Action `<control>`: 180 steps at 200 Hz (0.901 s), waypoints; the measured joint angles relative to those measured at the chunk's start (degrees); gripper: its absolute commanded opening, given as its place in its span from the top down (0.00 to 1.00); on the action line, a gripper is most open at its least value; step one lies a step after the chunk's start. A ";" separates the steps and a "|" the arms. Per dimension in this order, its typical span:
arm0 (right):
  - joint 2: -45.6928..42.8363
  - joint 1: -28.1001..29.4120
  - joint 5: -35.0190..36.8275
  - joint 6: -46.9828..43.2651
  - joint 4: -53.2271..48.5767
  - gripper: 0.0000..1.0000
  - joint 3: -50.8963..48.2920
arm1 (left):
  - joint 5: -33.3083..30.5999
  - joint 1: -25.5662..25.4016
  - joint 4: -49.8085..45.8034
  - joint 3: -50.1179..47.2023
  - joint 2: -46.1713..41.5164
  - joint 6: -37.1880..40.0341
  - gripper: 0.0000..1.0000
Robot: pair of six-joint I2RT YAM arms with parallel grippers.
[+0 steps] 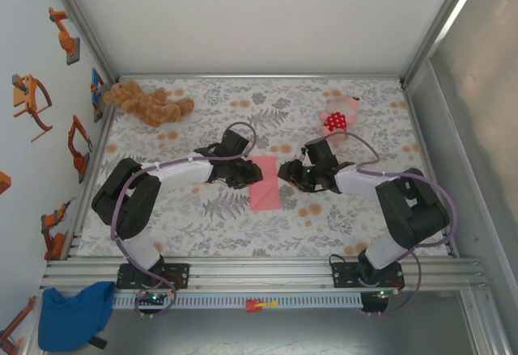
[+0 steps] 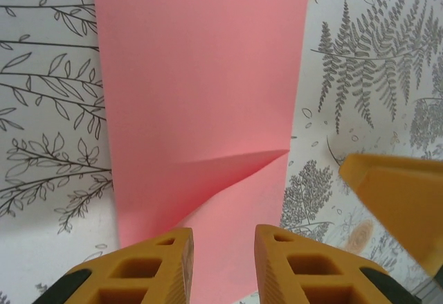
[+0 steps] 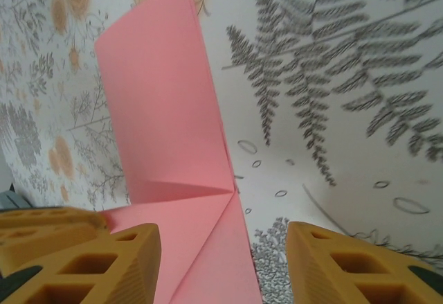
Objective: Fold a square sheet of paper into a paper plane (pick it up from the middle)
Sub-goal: Fold the triangle a second time at the center of the table, then pick up the paper from the center of the table.
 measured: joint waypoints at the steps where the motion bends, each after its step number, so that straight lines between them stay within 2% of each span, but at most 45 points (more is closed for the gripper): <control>1: 0.00 0.07 0.00 0.13 0.00 0.56 -0.02 | 0.00 0.00 0.07 0.00 0.02 -0.04 0.71; 35: 0.52 2.32 0.00 3.02 1.84 0.64 -0.22 | -0.63 0.37 0.81 -0.24 1.25 -0.63 0.72; 117: 3.74 5.64 0.17 9.79 4.96 0.63 -0.44 | -1.20 1.20 3.02 -2.86 3.19 -3.08 0.73; 180: 5.55 6.36 0.11 11.23 6.64 0.70 -0.42 | -1.05 1.22 4.55 -3.54 3.17 -4.20 0.74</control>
